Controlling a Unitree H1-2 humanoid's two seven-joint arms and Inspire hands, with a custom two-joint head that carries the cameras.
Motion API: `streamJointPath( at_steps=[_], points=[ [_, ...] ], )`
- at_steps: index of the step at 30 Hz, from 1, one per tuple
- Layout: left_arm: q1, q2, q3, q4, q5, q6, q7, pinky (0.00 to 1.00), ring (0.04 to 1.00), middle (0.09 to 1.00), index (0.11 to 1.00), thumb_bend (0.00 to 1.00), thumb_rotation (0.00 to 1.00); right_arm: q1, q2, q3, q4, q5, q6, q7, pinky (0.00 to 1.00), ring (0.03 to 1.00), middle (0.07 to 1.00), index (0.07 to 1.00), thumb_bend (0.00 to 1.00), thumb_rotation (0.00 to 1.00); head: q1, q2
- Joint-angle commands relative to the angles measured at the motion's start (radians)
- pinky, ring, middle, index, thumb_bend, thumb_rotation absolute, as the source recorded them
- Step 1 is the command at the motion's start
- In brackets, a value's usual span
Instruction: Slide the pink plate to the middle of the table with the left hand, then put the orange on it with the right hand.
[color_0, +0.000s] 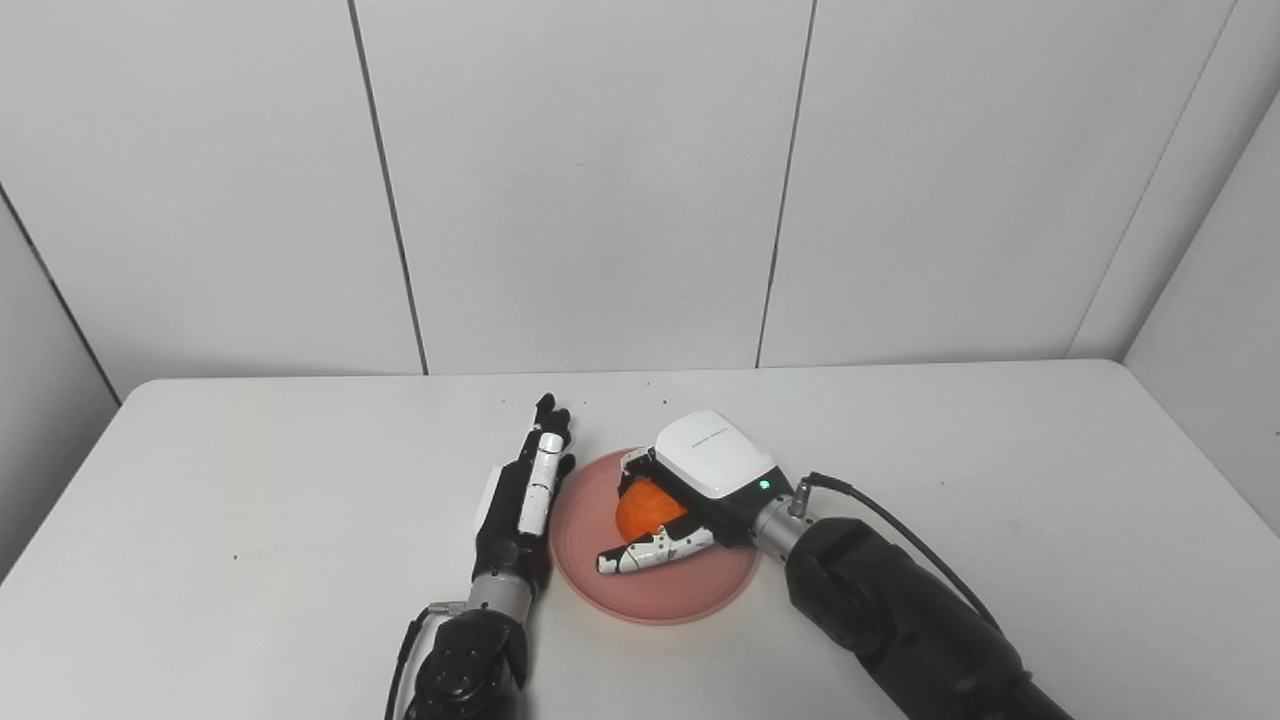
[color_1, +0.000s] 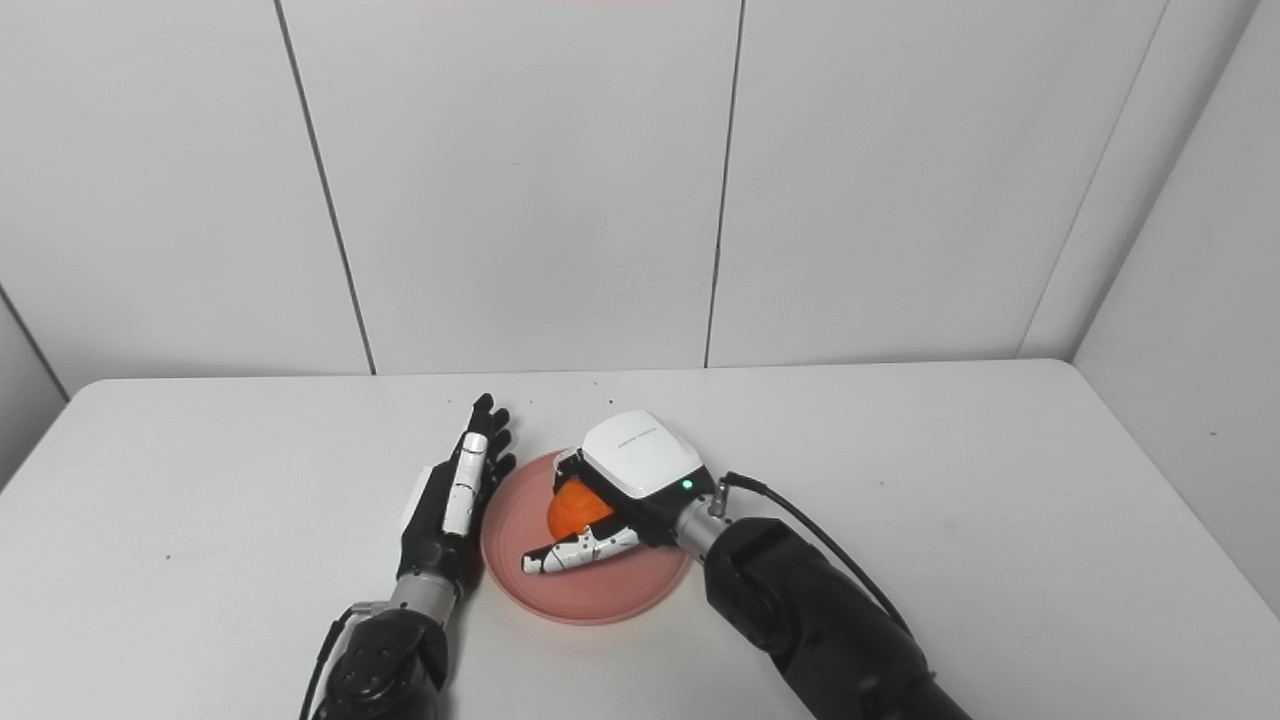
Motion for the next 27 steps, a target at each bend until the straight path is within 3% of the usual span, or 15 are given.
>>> streamJointPath(
  at_steps=[1,7,16,21,22,27],
  points=[
    [0.001,-0.011,-0.009,0.019,0.003,0.045,-0.005,0.96,0.988,0.953,1.0,0.75,0.92,-0.051,-0.004,-0.012,-0.037,0.001,-0.041,-0.028,0.34,0.431,0.542,0.634,0.82,1.0,0.002,0.0],
    [0.002,-0.005,-0.012,0.01,-0.006,0.064,-0.021,0.97,0.975,0.952,1.0,0.78,0.92,-0.045,-0.002,-0.017,-0.039,0.001,-0.065,-0.052,0.4,0.509,0.618,0.688,0.84,1.0,0.0,0.002],
    [0.002,0.0,-0.021,0.003,0.014,0.076,-0.01,0.94,1.0,0.987,1.0,0.74,0.95,-0.047,0.003,-0.034,-0.029,-0.01,-0.124,-0.164,0.43,0.554,0.673,0.711,0.82,1.0,-0.001,0.002],
    [0.009,-0.001,-0.025,0.006,0.027,0.033,0.0,0.94,0.983,1.0,1.0,0.69,0.97,-0.045,0.022,-0.078,-0.05,0.028,-0.124,-0.183,0.45,0.563,0.669,0.714,0.81,1.0,0.002,0.005],
    [0.009,-0.004,-0.021,0.008,0.024,0.03,0.004,0.95,0.94,0.971,1.0,0.69,0.96,-0.044,0.026,-0.089,-0.052,0.035,-0.126,-0.19,0.47,0.585,0.68,0.713,0.8,1.0,0.002,0.005],
    [-0.001,-0.024,0.006,0.007,0.007,0.057,0.029,0.98,0.921,0.937,1.0,0.68,0.95,-0.024,0.046,-0.159,-0.054,0.102,-0.16,-0.256,0.54,0.646,0.708,0.734,0.73,1.0,0.005,0.007]
  ],
)
